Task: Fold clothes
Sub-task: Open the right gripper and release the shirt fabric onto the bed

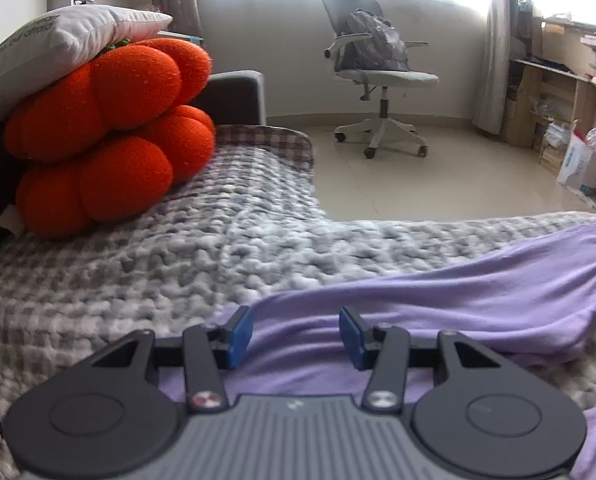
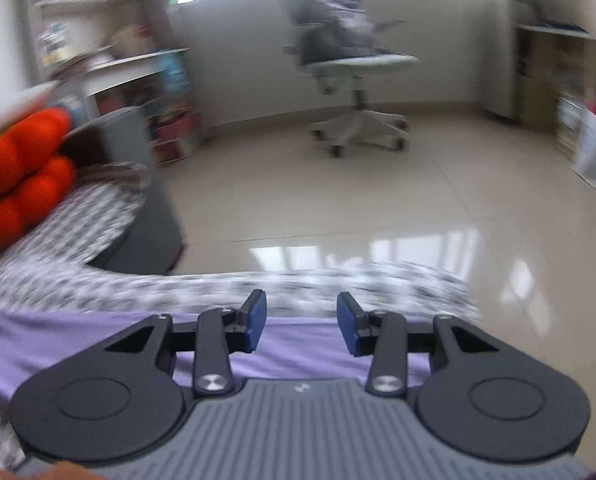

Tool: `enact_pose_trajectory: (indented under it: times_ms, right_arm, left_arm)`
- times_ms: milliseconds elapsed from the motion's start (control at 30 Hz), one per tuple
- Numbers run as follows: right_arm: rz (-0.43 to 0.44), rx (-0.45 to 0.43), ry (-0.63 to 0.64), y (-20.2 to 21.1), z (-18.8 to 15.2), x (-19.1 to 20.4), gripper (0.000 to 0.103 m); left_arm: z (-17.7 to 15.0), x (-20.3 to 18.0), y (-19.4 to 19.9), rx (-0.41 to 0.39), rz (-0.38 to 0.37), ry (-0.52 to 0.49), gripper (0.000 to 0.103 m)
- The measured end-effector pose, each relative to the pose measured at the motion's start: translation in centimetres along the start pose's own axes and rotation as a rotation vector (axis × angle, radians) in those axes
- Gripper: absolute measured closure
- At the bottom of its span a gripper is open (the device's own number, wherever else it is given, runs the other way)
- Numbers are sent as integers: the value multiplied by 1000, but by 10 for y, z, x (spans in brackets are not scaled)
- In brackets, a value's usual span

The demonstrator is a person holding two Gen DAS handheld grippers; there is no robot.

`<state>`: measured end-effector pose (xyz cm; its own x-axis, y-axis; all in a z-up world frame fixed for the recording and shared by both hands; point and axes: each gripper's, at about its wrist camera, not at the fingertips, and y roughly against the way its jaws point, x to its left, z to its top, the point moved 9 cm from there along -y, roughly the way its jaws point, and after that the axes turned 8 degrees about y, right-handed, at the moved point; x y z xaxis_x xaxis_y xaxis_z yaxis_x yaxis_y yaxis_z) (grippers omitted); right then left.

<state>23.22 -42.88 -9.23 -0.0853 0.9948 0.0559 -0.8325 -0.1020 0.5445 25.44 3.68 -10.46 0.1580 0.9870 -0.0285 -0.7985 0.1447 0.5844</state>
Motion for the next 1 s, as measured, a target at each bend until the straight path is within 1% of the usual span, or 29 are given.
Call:
enact_pose_trajectory:
  times_ms: [233, 300, 433, 500, 633, 733, 767, 800, 867, 1000]
  right_arm:
    - [203, 0, 158, -20, 13, 77, 60]
    - [235, 9, 207, -26, 14, 97, 60]
    - [259, 37, 279, -35, 9, 121, 60]
    - [271, 52, 315, -39, 6, 132, 60]
    - [290, 76, 374, -45, 1, 150, 60]
    - [296, 87, 413, -47, -2, 159, 61]
    - [294, 92, 426, -48, -3, 161, 63]
    - [293, 94, 433, -49, -3, 162, 65]
    - [291, 99, 445, -51, -2, 165, 68]
    - [288, 115, 471, -54, -4, 170, 89]
  left_arm:
    - [-5, 25, -12, -1, 21, 0, 55]
    - [-5, 31, -14, -3, 21, 11, 57]
    - [-4, 43, -17, -4, 25, 23, 62]
    - [-3, 47, -19, -3, 32, 19, 68]
    - [-1, 59, -26, 4, 51, 21, 74]
    - [-2, 63, -33, 21, 55, 23, 87]
    - [-2, 63, -36, 28, 54, 23, 96]
    - [-3, 64, -38, 36, 53, 23, 100]
    - [-3, 60, -40, 34, 54, 10, 102]
    - [-2, 55, -39, 8, 60, 6, 103]
